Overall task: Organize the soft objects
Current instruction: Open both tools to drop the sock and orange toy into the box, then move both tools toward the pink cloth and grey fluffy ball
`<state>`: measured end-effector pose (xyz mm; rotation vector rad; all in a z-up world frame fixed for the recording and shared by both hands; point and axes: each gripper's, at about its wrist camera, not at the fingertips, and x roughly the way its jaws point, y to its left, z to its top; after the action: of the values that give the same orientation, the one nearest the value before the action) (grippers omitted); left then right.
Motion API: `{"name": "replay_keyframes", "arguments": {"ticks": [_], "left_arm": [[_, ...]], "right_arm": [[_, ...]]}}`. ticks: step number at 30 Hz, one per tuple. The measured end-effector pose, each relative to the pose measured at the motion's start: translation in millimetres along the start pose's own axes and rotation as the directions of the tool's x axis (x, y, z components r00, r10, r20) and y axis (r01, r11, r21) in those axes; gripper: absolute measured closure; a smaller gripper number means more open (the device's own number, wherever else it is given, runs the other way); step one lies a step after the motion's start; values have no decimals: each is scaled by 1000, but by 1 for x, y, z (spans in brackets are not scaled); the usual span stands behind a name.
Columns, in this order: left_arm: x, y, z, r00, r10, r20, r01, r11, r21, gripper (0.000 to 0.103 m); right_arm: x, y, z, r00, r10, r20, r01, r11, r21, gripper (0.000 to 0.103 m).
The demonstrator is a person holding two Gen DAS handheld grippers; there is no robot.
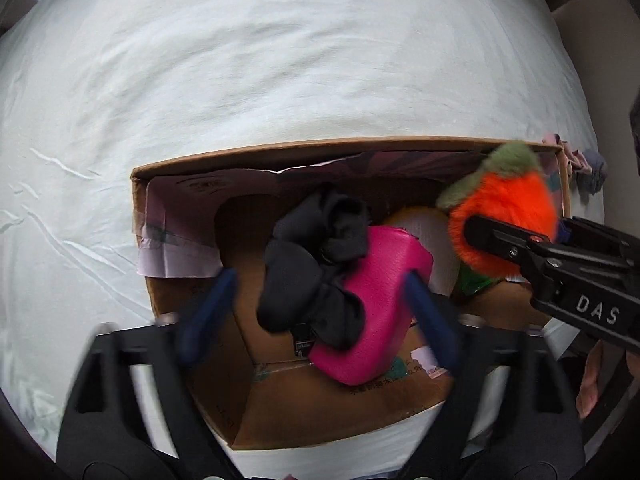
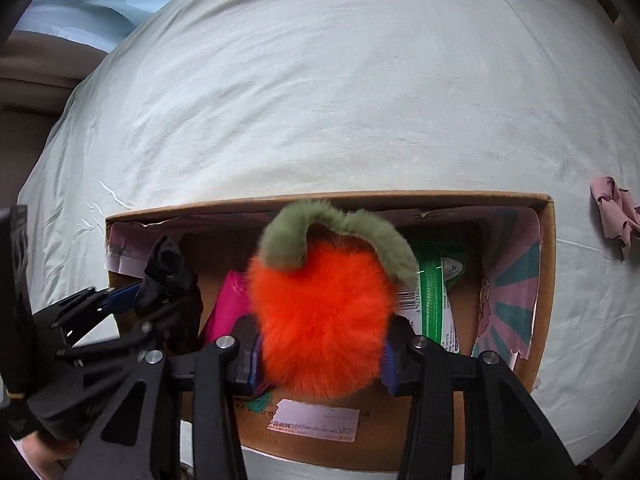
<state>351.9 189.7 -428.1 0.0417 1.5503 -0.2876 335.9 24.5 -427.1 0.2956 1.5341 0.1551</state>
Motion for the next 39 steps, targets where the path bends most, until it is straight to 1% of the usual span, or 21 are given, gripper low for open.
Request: {"name": "replay_keyframes", "arguments": {"ticks": [1, 2, 3, 4, 9, 14, 15, 20, 23, 24, 27, 30, 33, 37, 39], "left_arm": [[-2, -4, -2, 1000, -4, 17, 4, 1000, 13, 0], [-3, -8, -3, 1000, -14, 24, 13, 1000, 27, 0], [-3, -11, -5, 1000, -15, 24, 14, 999, 38, 0], [-3, -14, -7, 1000, -11, 20, 10, 999, 47, 0], [1, -21, -17, 1000, -22, 12, 22, 999, 36, 0], [-8, -26, -24, 999, -19, 32, 18, 1000, 24, 0], [-13, -21, -22, 999, -16, 39, 15, 1000, 25, 0], [-31, -24, -31, 997, -11, 76, 10, 1000, 23, 0], [-47, -28, -44, 995, -12, 104, 10, 1000, 16, 0], [-60, -26, -49, 993, -12, 114, 10, 1000, 14, 0], [-79, -24, -62, 989, -9, 147, 7, 1000, 13, 0], [-107, -22, -77, 982, -4, 187, 3, 1000, 5, 0], [-135, -21, -94, 972, 6, 236, -2, 1000, -16, 0], [-176, -23, -119, 949, 13, 314, -4, 1000, -30, 0], [-197, -24, -133, 934, 20, 358, -5, 999, -42, 0]], "right_arm": [[2, -5, 2, 1000, 5, -6, -5, 1000, 16, 38], [3, -9, 4, 1000, 13, -3, -13, 999, 31, 28], [3, -13, 5, 1000, 19, 2, -19, 999, 44, 9], [2, -16, 6, 1000, 24, 5, -24, 998, 52, 4], [-4, -16, 3, 1000, 13, 10, -14, 999, 38, 4], [-17, -14, -4, 1000, 9, 26, -10, 1000, 29, 4], [-19, -14, -6, 1000, 8, 29, -9, 1000, 27, 4], [-40, -8, -17, 998, 6, 63, -7, 1000, 11, 4], [-56, -1, -26, 996, 12, 85, -11, 1000, -13, 4], [-63, 1, -30, 995, 10, 98, -8, 1000, -22, 4], [-82, 10, -42, 991, 5, 135, 2, 999, -51, 4], [-107, 20, -57, 983, -1, 184, 16, 997, -81, 4], [-136, 28, -74, 969, -5, 245, 32, 994, -107, 4], [-174, 43, -104, 942, -24, 335, 75, 987, -140, 4], [-196, 50, -120, 924, -36, 380, 101, 983, -153, 4]]}}
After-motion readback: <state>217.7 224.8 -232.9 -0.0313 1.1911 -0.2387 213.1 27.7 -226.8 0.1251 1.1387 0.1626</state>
